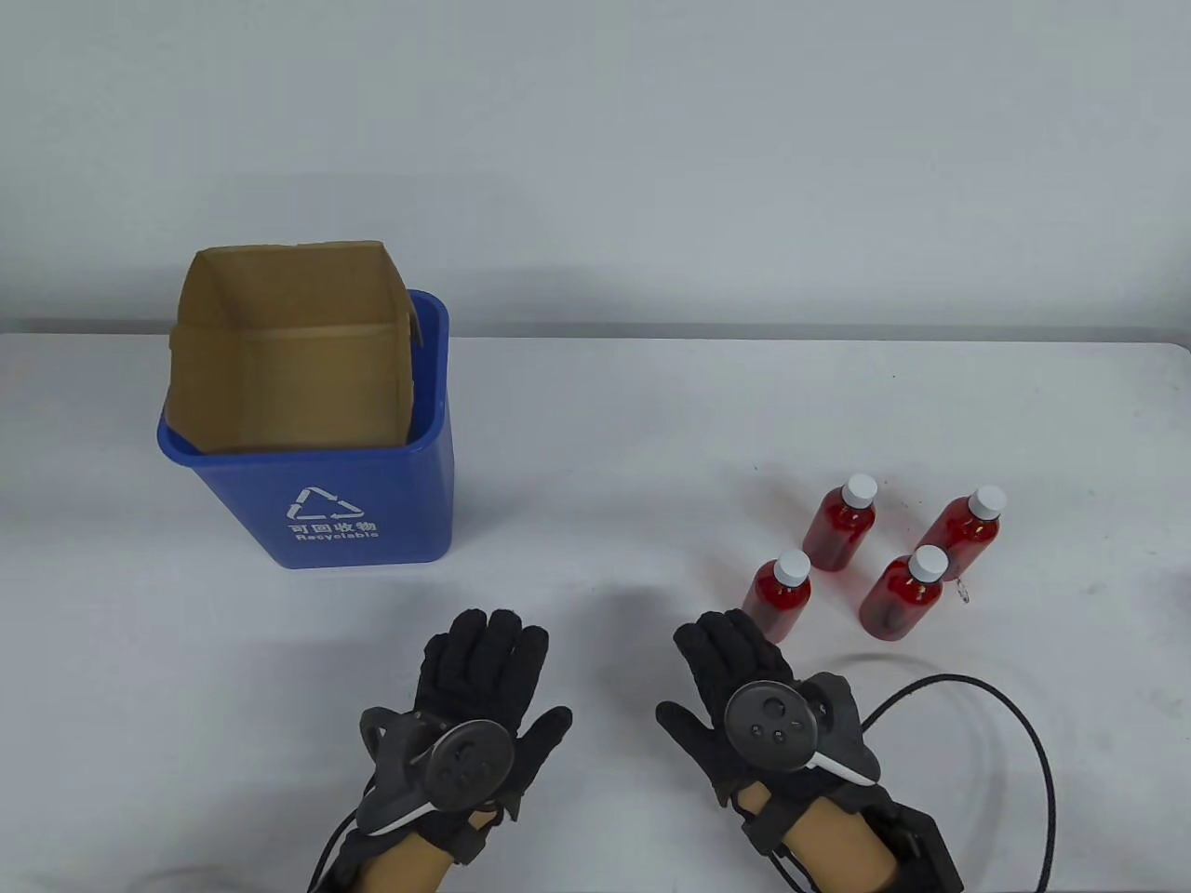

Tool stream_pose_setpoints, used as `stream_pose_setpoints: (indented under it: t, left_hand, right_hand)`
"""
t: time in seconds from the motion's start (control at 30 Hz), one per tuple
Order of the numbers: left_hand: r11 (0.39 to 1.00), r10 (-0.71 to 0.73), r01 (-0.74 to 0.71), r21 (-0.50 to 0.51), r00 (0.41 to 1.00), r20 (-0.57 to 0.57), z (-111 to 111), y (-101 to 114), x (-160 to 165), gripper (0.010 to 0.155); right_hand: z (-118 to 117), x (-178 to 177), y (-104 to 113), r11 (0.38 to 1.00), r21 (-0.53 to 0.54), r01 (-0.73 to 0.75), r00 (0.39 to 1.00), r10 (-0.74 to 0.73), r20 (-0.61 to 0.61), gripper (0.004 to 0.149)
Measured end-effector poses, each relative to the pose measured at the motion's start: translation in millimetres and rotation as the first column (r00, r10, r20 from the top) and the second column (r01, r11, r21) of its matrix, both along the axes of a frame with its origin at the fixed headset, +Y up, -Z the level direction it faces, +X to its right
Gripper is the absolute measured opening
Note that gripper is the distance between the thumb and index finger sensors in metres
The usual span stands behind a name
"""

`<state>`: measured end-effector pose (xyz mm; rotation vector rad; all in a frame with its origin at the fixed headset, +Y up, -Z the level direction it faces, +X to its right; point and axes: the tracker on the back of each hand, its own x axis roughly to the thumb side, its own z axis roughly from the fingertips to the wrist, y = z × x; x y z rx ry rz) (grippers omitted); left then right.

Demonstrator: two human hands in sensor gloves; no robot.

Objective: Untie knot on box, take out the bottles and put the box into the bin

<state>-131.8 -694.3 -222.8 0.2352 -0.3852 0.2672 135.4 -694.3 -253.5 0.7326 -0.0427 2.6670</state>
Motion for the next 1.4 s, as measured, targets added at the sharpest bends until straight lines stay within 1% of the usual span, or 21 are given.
stream_pose_setpoints:
  t: [0.07,0.27,0.53,0.8,1.0,1.17,1.3,1.4]
  left_hand:
    - [1.0,0.009,-0.009,-0.004,1.0,-0.006,-2.0,-1.4,-1.5,0.08]
    - [0.999,0.053,-0.053,-0.012,0.998,-0.044,-6.8,-0.4,-11.9,0.08]
    - [0.998,0.06,-0.061,-0.009,0.997,-0.037,-4.8,-0.5,-12.8,0.079]
    - [0.996,0.09,-0.089,0.025,0.995,-0.038,1.2,5.0,-15.9,0.078]
    - [0.993,0.115,-0.114,0.023,0.992,-0.048,0.9,7.0,-18.4,0.077]
    - [0.994,0.112,-0.111,0.019,0.993,-0.048,0.8,7.3,-17.5,0.077]
    - [0.994,0.104,-0.103,0.024,0.994,-0.043,1.8,7.6,-16.2,0.077]
    - [0.994,0.105,-0.105,0.006,0.994,-0.033,0.3,5.6,-15.5,0.077]
  right_hand:
    - [-1.4,-0.5,0.6,1.0,-0.01,0.007,1.0,-0.007,0.006,0.076]
    - [-0.3,-1.0,4.8,1.0,0.005,0.019,1.0,-0.019,0.005,0.078]
    - [-0.2,-1.7,4.2,1.0,-0.006,0.012,1.0,-0.012,0.002,0.081]
    - [-3.1,0.1,-3.6,0.999,-0.027,-0.017,1.0,0.017,0.014,0.08]
    - [-5.1,1.0,-11.6,0.999,-0.04,-0.023,0.999,0.024,0.029,0.079]
    - [-4.8,-0.2,-11.4,0.999,-0.036,-0.029,0.999,0.03,0.021,0.079]
    - [-0.7,-1.2,-6.4,1.0,-0.001,-0.03,0.999,0.03,0.014,0.079]
    - [0.0,-1.1,-5.0,1.0,0.002,-0.021,1.0,0.021,0.01,0.079]
